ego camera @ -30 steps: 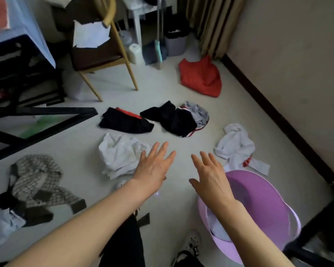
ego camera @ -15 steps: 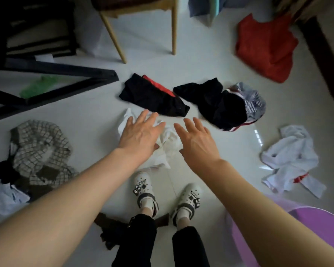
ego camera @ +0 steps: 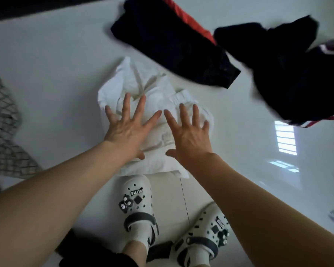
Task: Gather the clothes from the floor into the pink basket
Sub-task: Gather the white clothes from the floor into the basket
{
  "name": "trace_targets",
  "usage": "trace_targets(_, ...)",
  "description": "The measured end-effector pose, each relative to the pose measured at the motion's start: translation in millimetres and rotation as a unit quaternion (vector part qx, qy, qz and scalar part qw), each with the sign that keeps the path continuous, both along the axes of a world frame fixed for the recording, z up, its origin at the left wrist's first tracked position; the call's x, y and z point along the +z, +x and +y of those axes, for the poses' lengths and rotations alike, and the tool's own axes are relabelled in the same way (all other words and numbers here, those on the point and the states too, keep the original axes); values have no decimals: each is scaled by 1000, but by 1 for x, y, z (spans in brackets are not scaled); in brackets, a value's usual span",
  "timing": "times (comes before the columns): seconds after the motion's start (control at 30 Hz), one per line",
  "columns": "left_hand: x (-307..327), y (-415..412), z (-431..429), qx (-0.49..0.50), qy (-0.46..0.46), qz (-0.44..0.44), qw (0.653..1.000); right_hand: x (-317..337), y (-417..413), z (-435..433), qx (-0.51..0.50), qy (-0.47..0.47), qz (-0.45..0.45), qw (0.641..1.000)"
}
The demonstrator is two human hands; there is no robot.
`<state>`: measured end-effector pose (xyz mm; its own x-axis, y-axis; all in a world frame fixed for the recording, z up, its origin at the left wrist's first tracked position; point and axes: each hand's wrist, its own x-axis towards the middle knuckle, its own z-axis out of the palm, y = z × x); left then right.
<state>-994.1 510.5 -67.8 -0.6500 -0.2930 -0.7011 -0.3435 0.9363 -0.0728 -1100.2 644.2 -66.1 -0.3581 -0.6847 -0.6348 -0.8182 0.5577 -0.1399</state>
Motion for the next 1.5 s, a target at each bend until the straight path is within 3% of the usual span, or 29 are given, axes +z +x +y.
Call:
trace_targets(0.13, -73, 4, -6, 11, -30, -16, 999, -75, 9, -12, 13, 16, 40, 999)
trace_targets(0.27, -117, 10, -9, 35, -27, 18, 999, -121, 5, -17, 0, 34, 10, 999)
trace_targets(0.4, -129, 8, -6, 42, -42, 38, 998, -135, 4, -21, -14, 21, -20, 999)
trace_targets(0.53, -106, 3, -8, 54, 33, 52, 997, -112, -2, -21, -22, -63, -45, 997)
trace_targets(0.6, -85, -4, -2, 25, 41, 52, 998, -95, 0, -16, -32, -66, -37, 997)
trace_targets(0.77, -8, -22, 23, 26, 62, 91, 994, -26, -6, 21, -134, -174, -2, 976)
trace_targets(1.1, 188, -111, 78, -67, 93, 197, 974, 177, -76, 104, -245, -201, 65, 946)
trace_targets(1.33, 320, -197, 129, -188, 78, 309, 929, 301, -120, 167, -352, -295, 199, 866)
trace_targets(1.5, 394, -230, 217, -296, 106, 361, 878, 373, -112, 259, -467, -310, 289, 776)
